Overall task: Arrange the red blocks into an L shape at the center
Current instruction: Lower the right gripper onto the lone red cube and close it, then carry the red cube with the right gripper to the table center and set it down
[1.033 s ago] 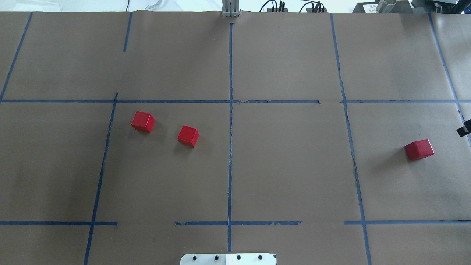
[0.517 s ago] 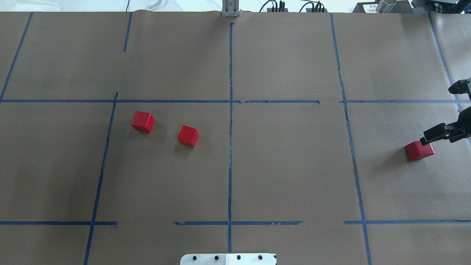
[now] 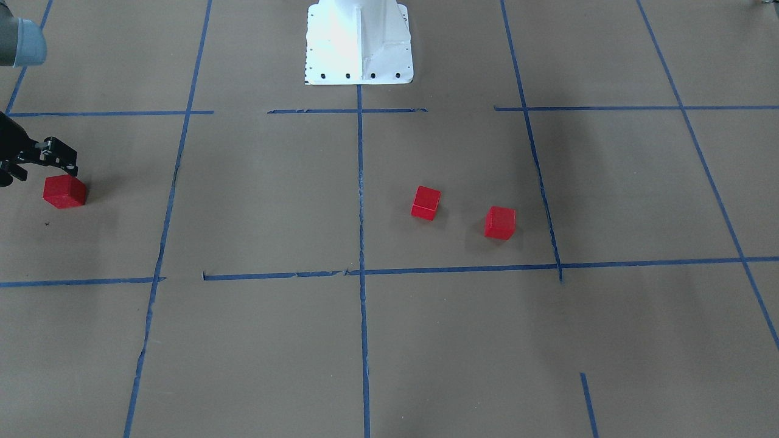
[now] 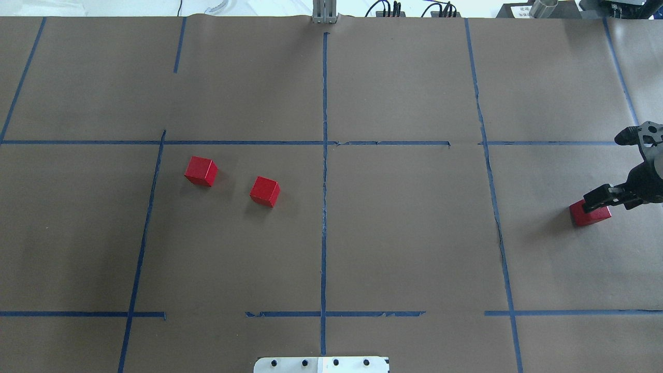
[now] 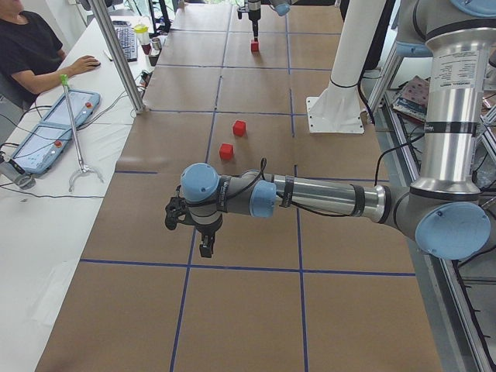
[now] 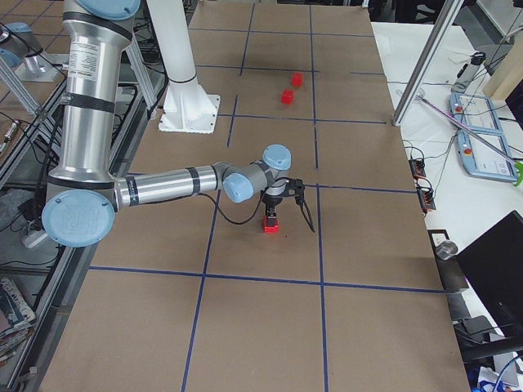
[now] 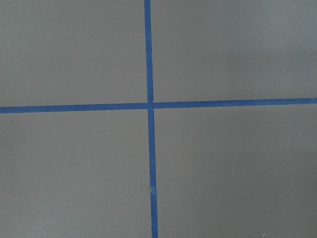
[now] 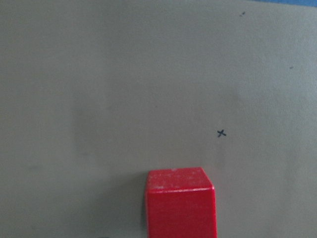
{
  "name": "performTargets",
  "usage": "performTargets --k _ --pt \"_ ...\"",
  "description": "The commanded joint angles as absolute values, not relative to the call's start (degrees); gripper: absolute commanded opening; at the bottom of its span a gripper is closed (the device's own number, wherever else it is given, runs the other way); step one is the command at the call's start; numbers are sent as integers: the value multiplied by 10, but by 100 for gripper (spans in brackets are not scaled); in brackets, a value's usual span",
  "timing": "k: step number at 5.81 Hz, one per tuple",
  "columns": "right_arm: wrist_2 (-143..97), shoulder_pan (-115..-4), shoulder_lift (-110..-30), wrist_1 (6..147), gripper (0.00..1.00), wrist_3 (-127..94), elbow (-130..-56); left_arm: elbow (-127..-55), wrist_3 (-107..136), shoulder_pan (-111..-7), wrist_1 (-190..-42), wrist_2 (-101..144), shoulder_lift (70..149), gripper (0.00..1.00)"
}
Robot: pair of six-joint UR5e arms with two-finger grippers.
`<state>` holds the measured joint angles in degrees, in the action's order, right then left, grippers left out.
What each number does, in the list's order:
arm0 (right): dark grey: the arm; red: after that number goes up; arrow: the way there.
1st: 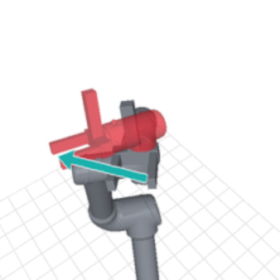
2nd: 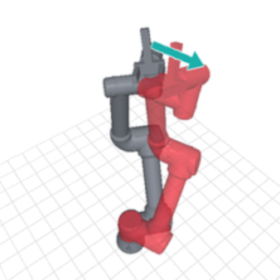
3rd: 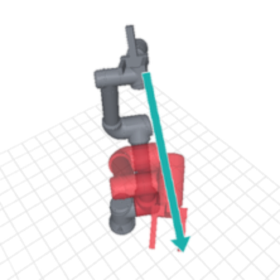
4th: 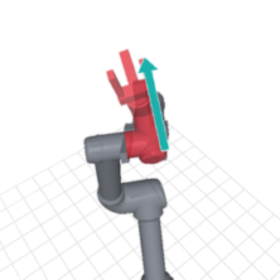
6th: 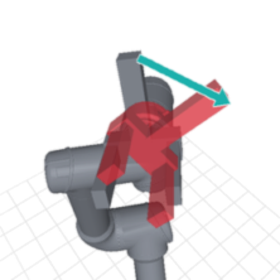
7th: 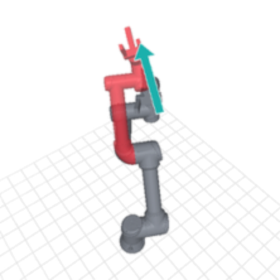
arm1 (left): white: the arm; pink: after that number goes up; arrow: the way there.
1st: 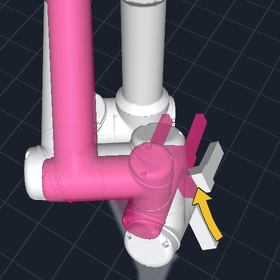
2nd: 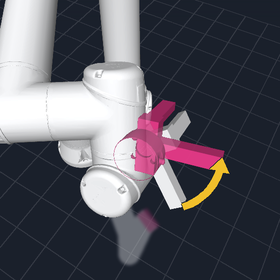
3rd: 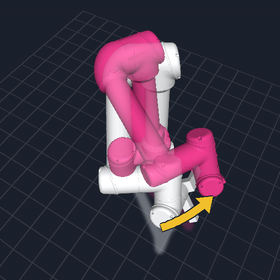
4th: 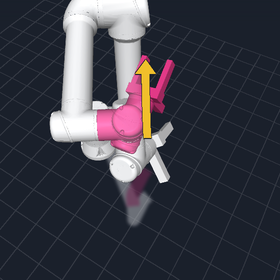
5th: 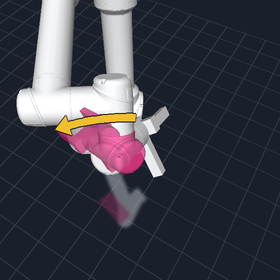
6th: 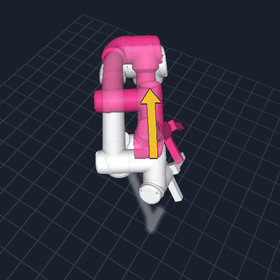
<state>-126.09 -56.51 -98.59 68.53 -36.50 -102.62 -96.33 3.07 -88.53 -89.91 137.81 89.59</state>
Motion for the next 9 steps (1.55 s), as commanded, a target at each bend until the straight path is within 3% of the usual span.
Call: performTargets --k 1,5,6,7,9 --pt "-1263 -554 -977 568 98 -438 -963 -965 31 -885 -899 1378 899 100" --pt "-1270 -550 -983 566 88 -454 -968 -973 32 -885 -898 1377 899 100" --pt "-1268 -550 -981 567 25 -454 -969 -973 32 -885 -898 1377 899 100" --pt "-1267 -550 -982 566 0 -454 -970 -973 32 -885 -898 1377 900 100" --pt "-1268 -549 -977 571 0 -456 -1014 -974 32 -885 -898 1377 902 100"
